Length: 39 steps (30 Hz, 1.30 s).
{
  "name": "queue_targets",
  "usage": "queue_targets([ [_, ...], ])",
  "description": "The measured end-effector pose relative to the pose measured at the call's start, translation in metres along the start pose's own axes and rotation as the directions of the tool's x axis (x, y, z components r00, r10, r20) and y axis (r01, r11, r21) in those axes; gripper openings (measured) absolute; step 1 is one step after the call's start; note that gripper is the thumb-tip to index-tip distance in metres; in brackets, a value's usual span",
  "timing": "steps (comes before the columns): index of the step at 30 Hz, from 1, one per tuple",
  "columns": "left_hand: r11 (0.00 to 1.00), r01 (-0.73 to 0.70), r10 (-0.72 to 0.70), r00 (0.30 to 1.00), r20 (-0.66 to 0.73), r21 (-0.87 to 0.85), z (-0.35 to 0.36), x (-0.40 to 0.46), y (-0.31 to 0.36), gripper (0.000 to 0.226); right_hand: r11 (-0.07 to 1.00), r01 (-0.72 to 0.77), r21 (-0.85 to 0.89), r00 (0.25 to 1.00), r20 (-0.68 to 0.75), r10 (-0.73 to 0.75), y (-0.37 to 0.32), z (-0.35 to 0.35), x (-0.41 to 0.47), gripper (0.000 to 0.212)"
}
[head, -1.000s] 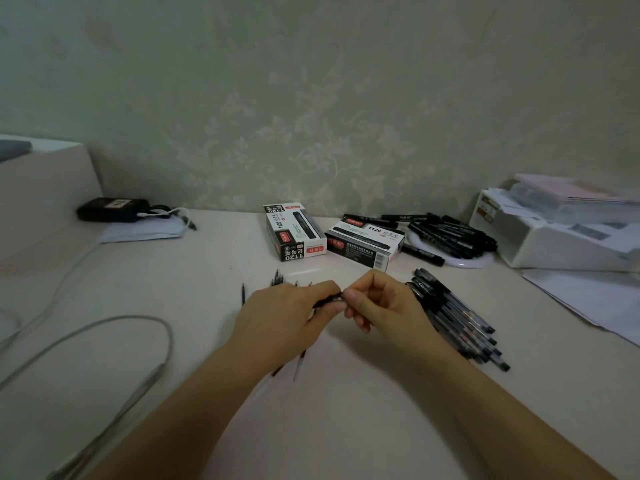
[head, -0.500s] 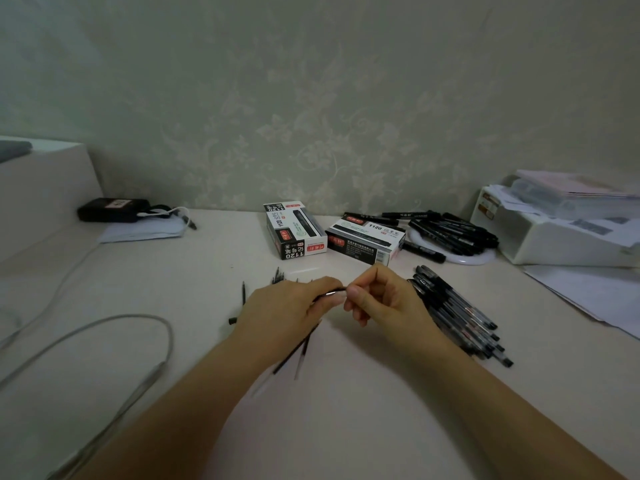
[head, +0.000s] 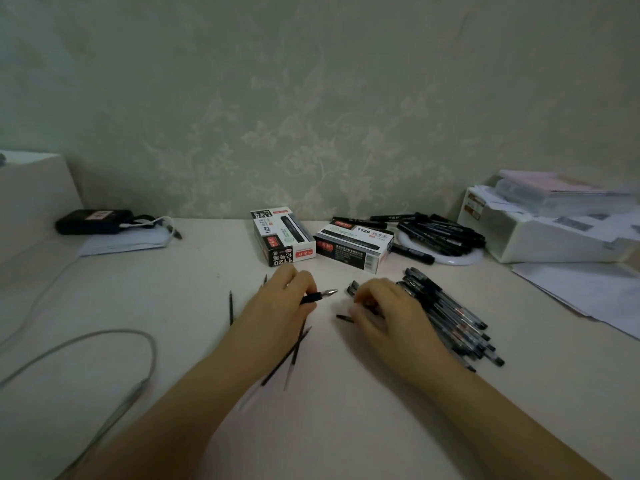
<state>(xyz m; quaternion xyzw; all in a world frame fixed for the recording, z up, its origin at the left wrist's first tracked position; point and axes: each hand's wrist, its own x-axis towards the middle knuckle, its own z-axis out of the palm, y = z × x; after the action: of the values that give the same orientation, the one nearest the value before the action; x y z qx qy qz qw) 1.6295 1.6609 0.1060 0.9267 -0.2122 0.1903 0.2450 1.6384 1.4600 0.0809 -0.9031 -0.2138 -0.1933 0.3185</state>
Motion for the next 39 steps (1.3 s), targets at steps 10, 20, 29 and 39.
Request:
queue_targets([
  [10,0.983,-0.142,0.132,0.987,-0.095,-0.114,0.005,-0.001,0.003,0.008,0.768,-0.274,0.579,0.962,0.171,0.214,-0.010,-0.005,0.005,0.025],
  [20,0.985,-0.131,0.126,0.991,-0.051,-0.109,0.010,-0.003,-0.006,0.019,0.749,-0.327,0.577,0.945,0.186,0.269,-0.015,-0.010,0.006,0.027],
  [29,0.987,-0.108,0.101,0.993,-0.065,-0.116,0.007,-0.005,-0.002,0.017,0.718,-0.317,0.620,0.948,0.199,0.248,-0.013,-0.009,0.006,0.025],
  [39,0.989,-0.095,0.088,0.994,-0.061,-0.115,0.007,-0.004,0.000,0.016,0.661,-0.373,0.651,0.928,0.246,0.280,-0.011,-0.009,0.008,0.009],
])
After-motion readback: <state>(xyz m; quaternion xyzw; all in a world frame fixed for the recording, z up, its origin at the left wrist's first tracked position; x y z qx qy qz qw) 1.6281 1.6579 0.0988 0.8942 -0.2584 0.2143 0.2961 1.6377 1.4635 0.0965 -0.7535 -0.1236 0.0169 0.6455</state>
